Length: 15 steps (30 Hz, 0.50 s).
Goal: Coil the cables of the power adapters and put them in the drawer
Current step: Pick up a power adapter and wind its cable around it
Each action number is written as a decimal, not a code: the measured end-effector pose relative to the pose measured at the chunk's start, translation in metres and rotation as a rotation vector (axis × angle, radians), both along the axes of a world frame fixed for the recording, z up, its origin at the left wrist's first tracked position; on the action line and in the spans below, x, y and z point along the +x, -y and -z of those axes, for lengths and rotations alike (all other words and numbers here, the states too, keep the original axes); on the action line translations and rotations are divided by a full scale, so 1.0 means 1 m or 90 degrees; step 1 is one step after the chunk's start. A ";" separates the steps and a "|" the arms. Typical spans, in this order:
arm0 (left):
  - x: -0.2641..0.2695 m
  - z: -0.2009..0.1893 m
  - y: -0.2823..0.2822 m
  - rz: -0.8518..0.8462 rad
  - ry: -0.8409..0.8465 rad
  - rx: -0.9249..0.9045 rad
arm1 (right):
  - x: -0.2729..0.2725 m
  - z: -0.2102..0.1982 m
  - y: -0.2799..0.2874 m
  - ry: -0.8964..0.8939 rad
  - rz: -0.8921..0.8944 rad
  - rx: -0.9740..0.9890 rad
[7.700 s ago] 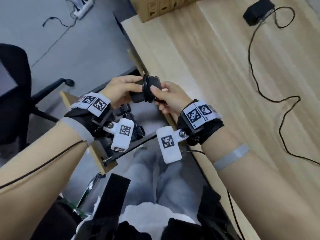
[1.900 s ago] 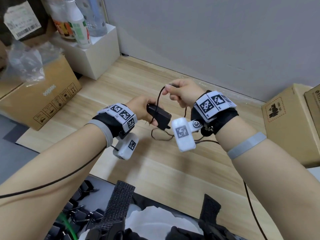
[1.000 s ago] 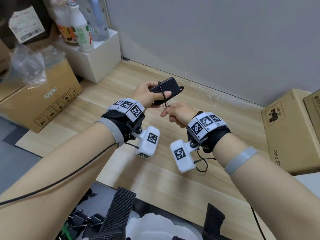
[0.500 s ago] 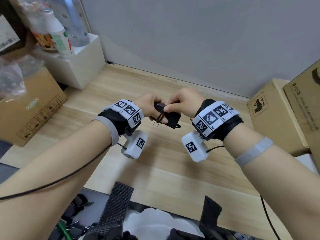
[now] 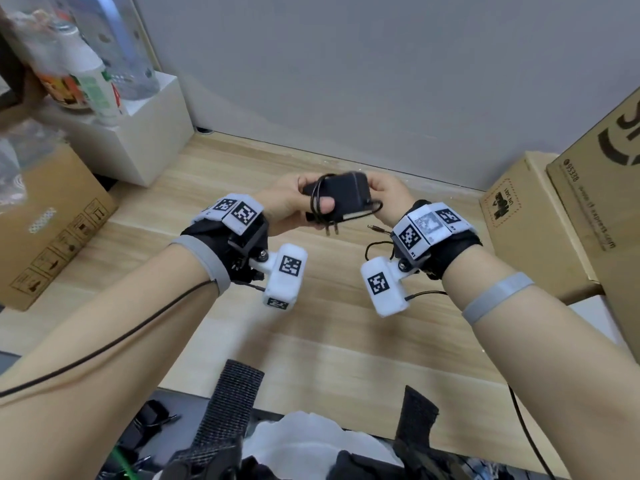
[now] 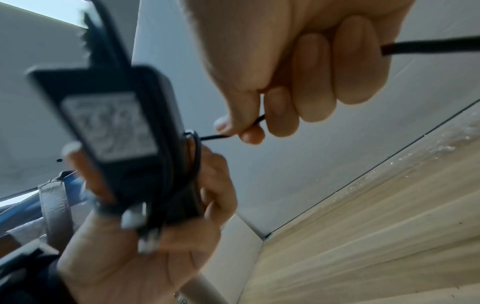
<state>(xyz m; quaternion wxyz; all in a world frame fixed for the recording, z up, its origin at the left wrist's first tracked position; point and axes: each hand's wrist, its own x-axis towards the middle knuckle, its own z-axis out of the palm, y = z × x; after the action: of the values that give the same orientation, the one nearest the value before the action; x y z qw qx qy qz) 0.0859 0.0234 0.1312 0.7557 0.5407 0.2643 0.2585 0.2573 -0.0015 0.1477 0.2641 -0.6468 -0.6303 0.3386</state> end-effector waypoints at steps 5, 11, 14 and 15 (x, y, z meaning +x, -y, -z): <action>0.016 -0.007 -0.002 -0.132 0.054 -0.064 | -0.007 0.000 -0.003 0.079 0.032 -0.017; 0.018 -0.009 -0.006 -0.286 -0.049 -0.050 | -0.010 0.007 0.013 0.130 -0.076 -0.061; 0.019 -0.004 -0.006 -0.293 -0.086 -0.036 | -0.012 -0.001 0.013 0.144 -0.095 -0.093; 0.020 -0.002 -0.006 -0.294 -0.088 -0.035 | -0.013 -0.003 0.013 0.144 -0.096 -0.099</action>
<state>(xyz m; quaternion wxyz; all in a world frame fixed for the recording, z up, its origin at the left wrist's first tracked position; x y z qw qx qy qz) 0.1056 0.0298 0.1334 0.6711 0.4614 0.4392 0.3793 0.2442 -0.0147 0.1506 0.1145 -0.6499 -0.6748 0.3304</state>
